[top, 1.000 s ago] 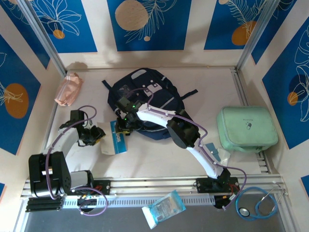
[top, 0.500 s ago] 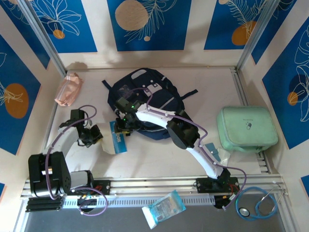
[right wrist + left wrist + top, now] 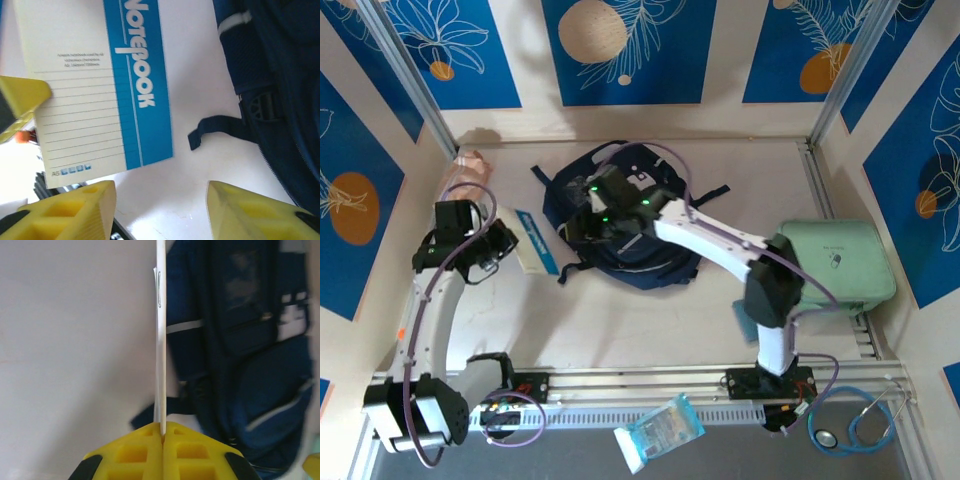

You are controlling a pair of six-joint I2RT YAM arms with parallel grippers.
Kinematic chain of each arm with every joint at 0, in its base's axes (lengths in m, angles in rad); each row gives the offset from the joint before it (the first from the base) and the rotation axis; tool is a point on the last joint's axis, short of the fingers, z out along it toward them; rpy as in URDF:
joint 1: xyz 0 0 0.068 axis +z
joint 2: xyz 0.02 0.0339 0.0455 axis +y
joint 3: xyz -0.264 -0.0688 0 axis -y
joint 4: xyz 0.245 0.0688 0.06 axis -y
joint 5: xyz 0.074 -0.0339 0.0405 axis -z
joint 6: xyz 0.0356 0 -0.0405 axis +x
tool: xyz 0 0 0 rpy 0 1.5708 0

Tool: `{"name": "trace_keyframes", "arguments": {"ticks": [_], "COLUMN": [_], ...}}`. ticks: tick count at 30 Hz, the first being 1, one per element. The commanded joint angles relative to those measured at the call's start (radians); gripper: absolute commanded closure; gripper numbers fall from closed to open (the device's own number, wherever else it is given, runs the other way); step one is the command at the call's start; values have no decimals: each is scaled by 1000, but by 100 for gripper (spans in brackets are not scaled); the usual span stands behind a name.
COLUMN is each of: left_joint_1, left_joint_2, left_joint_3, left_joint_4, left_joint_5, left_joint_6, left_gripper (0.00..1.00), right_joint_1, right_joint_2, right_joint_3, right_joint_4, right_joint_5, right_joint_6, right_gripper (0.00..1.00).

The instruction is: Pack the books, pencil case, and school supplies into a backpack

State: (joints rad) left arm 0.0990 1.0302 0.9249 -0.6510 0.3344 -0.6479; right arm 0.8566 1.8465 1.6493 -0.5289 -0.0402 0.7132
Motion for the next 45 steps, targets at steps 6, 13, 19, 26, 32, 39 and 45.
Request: {"name": "trace_keyframes", "arguments": {"ticks": [6,13,19,26,32,39,45], "left_joint_1": [-46,-200,-343,-426,-461,-500,-510], "left_joint_2": [12,116,205,275,299,312,314], "left_joint_3": [-144,-185,-226,-226,-219,-192,-199], "left_joint_4": [622,957,1200,1304,1318,1326,1348], "left_joint_5": [256,164,-5,-96,-124,-132,-143], "left_joint_6": [-514,-713,-842,-883,-889,-875,-881], "left_gripper": [100,100,100,100,100,100,100], "right_joint_1": [-173,-278,-332,-364,-357,-340,-329], "right_joint_2": [-262,-355,-360,-372,-333,-273,-255], "right_joint_3": [-471,-642,-711,-742,-761,-683,-659], "right_joint_4": [456,633,765,899,1041,980,987], "right_joint_5": [-224,-301,-334,-360,-362,-351,-302], "right_joint_6": [159,324,512,628,734,778,793], "right_gripper": [35,21,17,12,9,14,34]}}
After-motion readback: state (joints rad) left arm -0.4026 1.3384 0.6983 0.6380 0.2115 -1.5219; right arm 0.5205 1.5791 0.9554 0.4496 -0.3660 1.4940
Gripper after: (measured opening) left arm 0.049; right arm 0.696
